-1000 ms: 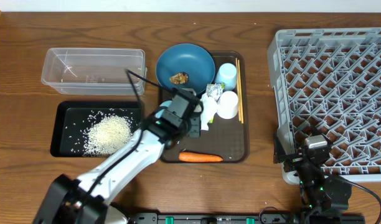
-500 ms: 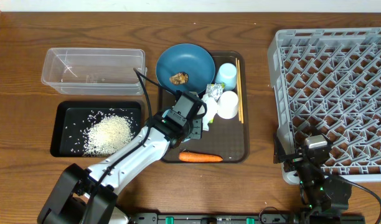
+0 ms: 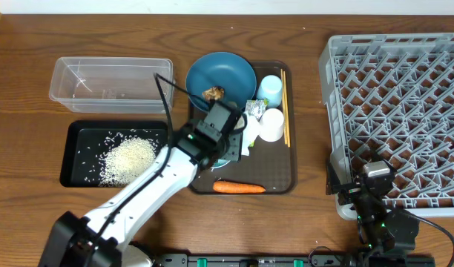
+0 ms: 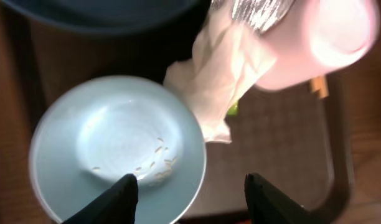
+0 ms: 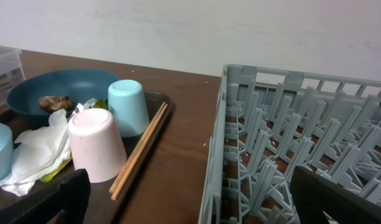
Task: Sort waste into correct bins and load items into the dishwasher rack
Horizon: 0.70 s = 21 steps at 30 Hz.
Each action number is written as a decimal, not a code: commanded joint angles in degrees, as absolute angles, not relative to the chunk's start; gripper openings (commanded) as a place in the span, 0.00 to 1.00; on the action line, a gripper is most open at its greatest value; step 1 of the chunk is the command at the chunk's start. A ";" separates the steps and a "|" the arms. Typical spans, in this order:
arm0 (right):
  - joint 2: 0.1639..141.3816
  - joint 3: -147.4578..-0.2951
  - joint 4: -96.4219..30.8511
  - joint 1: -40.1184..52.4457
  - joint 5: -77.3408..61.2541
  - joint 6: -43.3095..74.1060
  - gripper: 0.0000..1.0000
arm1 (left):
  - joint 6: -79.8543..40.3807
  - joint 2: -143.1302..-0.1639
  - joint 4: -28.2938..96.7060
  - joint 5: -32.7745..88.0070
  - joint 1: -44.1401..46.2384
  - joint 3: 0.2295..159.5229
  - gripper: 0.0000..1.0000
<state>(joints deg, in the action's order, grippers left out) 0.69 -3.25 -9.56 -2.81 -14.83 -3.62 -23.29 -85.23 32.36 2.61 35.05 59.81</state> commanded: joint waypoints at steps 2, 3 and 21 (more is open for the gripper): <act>0.49 -3.05 -9.63 -3.03 -15.05 -4.36 0.99 | -22.04 -84.25 39.68 2.11 33.01 67.46 0.57; 0.49 -3.05 -9.63 -3.03 -15.05 -4.36 0.99 | -22.02 -84.33 42.00 2.11 32.36 69.49 0.57; 0.49 -3.05 -9.63 -3.03 -15.05 -4.36 0.99 | 0.05 -105.73 70.15 5.26 24.53 100.53 0.98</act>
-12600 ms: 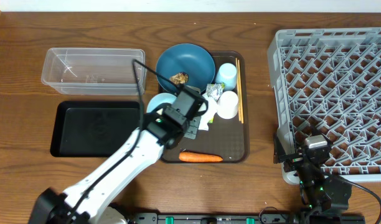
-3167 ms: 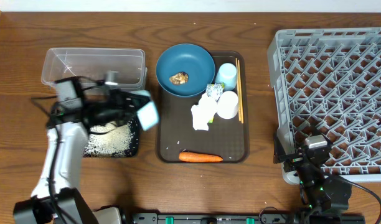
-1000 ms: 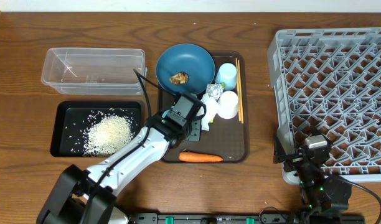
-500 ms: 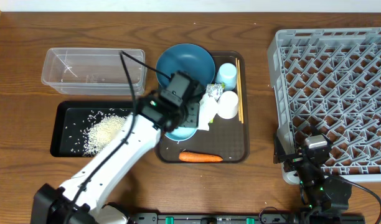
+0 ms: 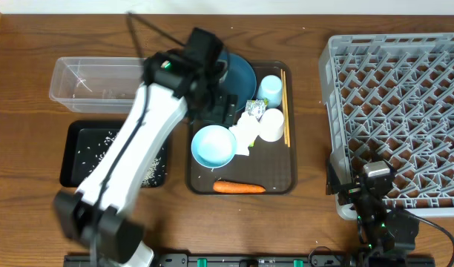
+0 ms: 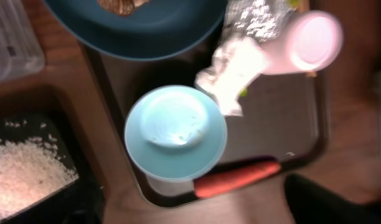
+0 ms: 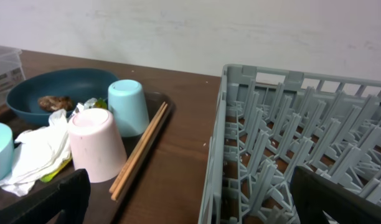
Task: Sort waste into correct bins and load items into the dishwasher rack
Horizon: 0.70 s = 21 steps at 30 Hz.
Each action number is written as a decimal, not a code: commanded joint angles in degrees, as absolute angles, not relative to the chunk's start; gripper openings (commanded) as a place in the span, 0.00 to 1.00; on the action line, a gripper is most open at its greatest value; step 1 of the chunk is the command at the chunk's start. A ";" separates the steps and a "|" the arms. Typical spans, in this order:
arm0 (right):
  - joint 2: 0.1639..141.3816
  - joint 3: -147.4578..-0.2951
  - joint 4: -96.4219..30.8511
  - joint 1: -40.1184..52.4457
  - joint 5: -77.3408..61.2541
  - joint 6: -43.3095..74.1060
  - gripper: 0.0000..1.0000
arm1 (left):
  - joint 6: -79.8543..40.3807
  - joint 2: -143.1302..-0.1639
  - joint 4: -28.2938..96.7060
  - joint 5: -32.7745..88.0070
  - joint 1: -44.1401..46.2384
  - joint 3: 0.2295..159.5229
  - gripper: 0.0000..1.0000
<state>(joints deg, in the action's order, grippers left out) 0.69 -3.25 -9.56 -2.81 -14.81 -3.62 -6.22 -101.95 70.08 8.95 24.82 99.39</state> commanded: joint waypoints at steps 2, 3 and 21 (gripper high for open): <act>0.49 -3.05 -9.63 -3.03 -15.05 -4.36 0.99 | 1.58 -107.68 68.42 2.90 24.53 100.53 0.98; 0.49 -3.05 -9.63 -3.03 -15.05 -4.36 0.99 | 2.11 -108.33 67.24 2.90 24.56 100.53 0.98; 0.49 -3.05 -9.63 -3.03 -15.05 -4.36 0.99 | 16.43 -112.90 54.96 2.90 24.53 98.41 0.98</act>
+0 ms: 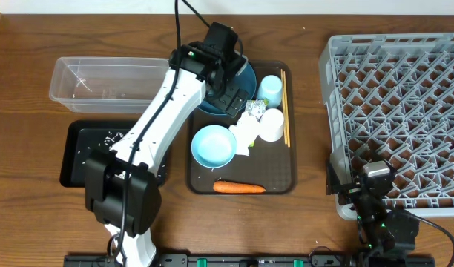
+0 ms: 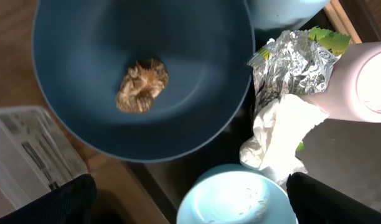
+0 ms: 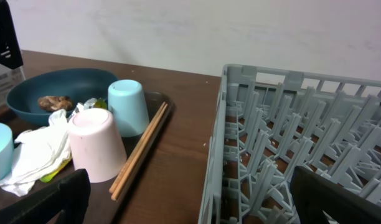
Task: Sort waste into correct bins and load items into the dishwasher rack
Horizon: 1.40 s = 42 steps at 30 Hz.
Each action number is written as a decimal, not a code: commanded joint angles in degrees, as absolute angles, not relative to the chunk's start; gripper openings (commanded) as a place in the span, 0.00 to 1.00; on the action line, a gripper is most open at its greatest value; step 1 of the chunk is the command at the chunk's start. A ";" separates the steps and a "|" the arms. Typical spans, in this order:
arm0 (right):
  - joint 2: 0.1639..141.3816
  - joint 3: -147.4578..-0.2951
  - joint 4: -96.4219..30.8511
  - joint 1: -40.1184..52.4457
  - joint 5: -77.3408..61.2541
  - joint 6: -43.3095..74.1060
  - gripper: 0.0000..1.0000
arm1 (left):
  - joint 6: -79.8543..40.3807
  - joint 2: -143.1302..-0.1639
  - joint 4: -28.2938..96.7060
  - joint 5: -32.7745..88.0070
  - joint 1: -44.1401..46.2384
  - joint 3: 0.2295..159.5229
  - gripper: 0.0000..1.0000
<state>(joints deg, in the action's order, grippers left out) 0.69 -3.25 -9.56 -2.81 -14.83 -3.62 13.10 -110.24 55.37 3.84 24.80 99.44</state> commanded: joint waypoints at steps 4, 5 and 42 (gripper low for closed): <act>0.49 -3.05 -9.63 -3.03 -15.05 -4.36 0.99 | 18.79 -116.22 53.34 2.92 24.53 98.41 0.98; 0.49 -3.05 -9.63 -3.03 -15.05 -4.36 0.99 | 19.44 -117.03 53.19 2.92 24.53 98.41 0.98; 0.49 -3.05 -9.63 -3.03 -15.05 -4.36 0.99 | 31.20 -122.17 49.76 9.82 22.31 94.45 0.91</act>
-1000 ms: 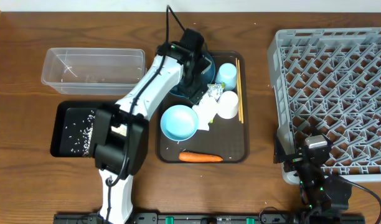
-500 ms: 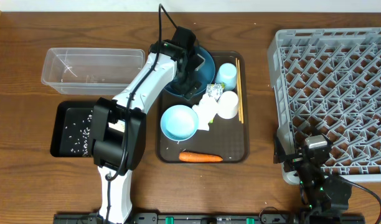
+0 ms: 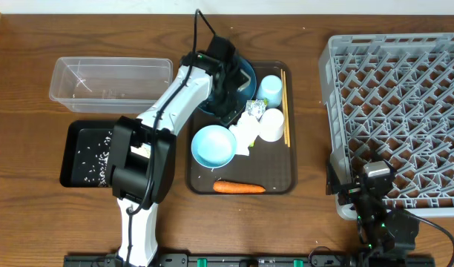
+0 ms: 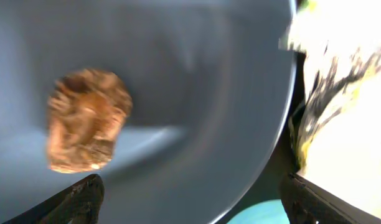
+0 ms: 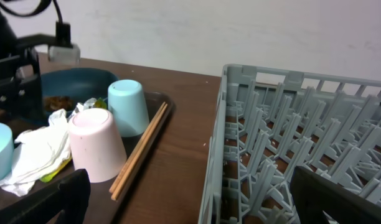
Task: Sort waste into correct bins and load items into the dishwasher rack
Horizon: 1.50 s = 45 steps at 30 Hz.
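A brown food scrap (image 4: 84,127) lies in the dark blue bowl (image 3: 245,74) at the back of the brown tray (image 3: 279,174). My left gripper (image 4: 190,205) is low inside that bowl, open, with the scrap just ahead of its left finger and nothing held. Crumpled foil (image 3: 253,109), a white napkin (image 3: 245,133), a light blue bowl (image 3: 213,146), a carrot (image 3: 239,188), a pink cup (image 5: 96,149), a light blue cup (image 5: 128,106) and chopsticks (image 5: 139,155) are also on the tray. My right gripper (image 5: 190,205) is open at the near left corner of the grey rack (image 3: 397,111).
A clear plastic bin (image 3: 108,83) stands at the back left. In front of it is a black bin (image 3: 86,152) with scattered rice, partly hidden by my left arm. The rack fills the right side of the table.
My left gripper has come down from above the dark blue bowl to just over its floor, close to the brown scrap. The right arm has not moved.
My left gripper was first low and open over the light blue bowl on the tray. Then it was higher, with the whole tray in its view. After that it stood above the dark blue bowl, and now it is down inside it.
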Each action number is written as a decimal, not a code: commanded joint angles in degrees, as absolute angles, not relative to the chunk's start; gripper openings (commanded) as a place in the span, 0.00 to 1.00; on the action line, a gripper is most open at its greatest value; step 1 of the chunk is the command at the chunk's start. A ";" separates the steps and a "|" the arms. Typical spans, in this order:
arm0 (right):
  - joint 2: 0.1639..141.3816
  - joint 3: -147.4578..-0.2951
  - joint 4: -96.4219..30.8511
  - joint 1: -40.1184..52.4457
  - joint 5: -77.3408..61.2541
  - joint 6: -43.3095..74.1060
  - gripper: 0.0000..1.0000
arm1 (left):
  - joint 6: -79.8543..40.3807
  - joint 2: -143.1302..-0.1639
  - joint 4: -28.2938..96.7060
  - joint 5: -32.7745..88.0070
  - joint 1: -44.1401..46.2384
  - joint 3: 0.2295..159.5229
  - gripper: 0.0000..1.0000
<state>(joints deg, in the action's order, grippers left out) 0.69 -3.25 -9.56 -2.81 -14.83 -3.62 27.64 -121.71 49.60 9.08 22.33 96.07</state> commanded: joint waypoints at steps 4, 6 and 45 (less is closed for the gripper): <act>0.49 -3.05 -9.63 -3.03 -15.05 -4.36 0.99 | 31.46 -122.17 48.45 9.41 22.31 93.54 0.91; 0.49 -3.05 -9.63 -3.03 -15.05 -4.36 0.99 | 31.44 -122.17 47.75 9.43 22.31 93.54 0.91; 0.51 -3.05 -9.63 -3.03 -15.05 -4.36 0.99 | 31.03 -123.63 46.57 11.20 23.22 92.79 0.58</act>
<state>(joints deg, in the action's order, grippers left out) 0.69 -3.25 -9.56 -2.81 -14.83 -3.62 31.16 -121.82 46.41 10.57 23.20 93.43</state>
